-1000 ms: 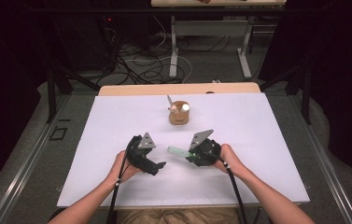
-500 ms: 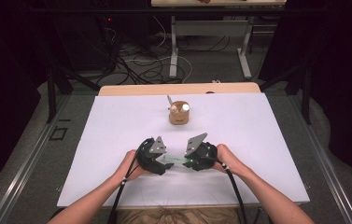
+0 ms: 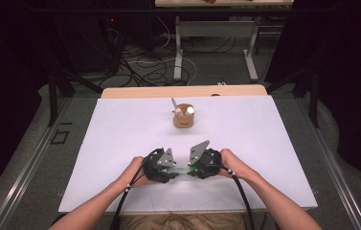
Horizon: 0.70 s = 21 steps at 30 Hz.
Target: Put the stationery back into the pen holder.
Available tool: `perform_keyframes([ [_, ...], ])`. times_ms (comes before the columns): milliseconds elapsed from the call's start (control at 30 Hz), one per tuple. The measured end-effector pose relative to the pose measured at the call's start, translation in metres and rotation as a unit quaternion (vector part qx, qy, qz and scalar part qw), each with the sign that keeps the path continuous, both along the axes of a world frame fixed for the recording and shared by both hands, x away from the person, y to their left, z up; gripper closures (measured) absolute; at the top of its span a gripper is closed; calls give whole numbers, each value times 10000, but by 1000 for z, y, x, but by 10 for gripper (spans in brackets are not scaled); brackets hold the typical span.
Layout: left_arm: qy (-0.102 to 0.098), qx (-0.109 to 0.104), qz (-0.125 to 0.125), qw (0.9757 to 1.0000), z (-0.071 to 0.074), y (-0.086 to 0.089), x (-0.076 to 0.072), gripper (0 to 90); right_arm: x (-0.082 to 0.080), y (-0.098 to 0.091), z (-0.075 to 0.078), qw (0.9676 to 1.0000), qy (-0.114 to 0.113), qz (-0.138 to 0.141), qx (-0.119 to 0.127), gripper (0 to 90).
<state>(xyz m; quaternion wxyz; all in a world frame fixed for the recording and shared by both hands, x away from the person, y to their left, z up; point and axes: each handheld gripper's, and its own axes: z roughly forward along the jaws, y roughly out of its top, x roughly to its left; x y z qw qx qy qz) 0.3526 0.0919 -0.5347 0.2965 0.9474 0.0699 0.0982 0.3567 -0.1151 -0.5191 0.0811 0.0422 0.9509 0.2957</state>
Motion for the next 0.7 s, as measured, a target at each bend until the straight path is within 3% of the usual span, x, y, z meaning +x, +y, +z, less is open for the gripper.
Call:
perform_keyframes([
  [167, -39, 178, -284, 9994, -2, -5, -8, 654, 1, -2, 5, 9999, 11, 53, 127, 652],
  [300, -25, 106, -184, 9998, 0, -3, -7, 660, 2, -3, 6, 9999, 37, -34, 161, 622],
  [367, 5, -20, -52, 10000, 2, -2, -6, 661, 6, -3, 8, 9989, 227, -290, 286, 459],
  [500, -32, -196, 85, 9998, 5, 1, -5, 661, 13, -10, 13, 9927, 589, -741, 750, 284],
  [567, -38, -254, 125, 9996, 6, 2, -6, 661, 15, -13, 14, 9897, 589, -970, 875, 240],
  [633, -63, -262, 146, 9995, 7, 1, -6, 660, 16, -17, 14, 9868, 664, -1196, 865, 209],
  [700, -66, -276, 176, 9994, 7, 2, -6, 660, 17, -19, 13, 9855, 714, -1246, 903, 185],
])
